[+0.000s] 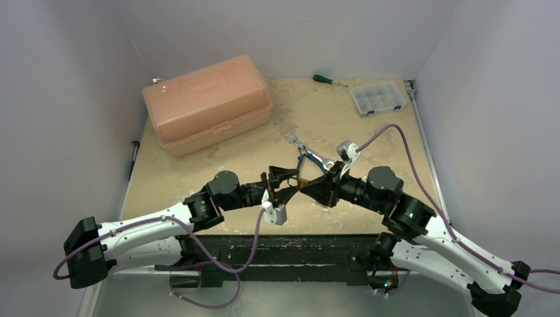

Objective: Unlock with the key

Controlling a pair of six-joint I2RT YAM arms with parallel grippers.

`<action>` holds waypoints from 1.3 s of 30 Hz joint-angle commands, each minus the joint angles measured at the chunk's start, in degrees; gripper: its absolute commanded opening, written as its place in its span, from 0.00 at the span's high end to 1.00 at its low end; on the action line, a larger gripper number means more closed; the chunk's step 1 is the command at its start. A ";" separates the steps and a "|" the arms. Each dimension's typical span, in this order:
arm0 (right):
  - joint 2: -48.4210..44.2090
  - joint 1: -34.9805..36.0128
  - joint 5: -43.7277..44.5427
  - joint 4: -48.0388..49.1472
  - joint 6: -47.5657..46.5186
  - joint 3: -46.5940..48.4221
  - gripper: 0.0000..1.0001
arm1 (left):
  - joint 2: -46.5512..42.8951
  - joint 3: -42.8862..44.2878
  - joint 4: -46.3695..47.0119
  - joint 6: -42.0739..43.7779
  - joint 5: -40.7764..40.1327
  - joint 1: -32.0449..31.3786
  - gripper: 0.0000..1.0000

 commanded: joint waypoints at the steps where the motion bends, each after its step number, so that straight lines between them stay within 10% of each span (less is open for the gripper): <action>1: -0.44 0.14 -1.57 2.05 0.44 -0.27 1.00 | -1.73 -0.12 4.66 0.54 -2.91 -0.05 0.53; 39: 2.00 0.19 -1.91 -1.06 2.01 -2.39 1.00 | -2.42 0.89 0.95 3.79 -6.11 -0.05 0.58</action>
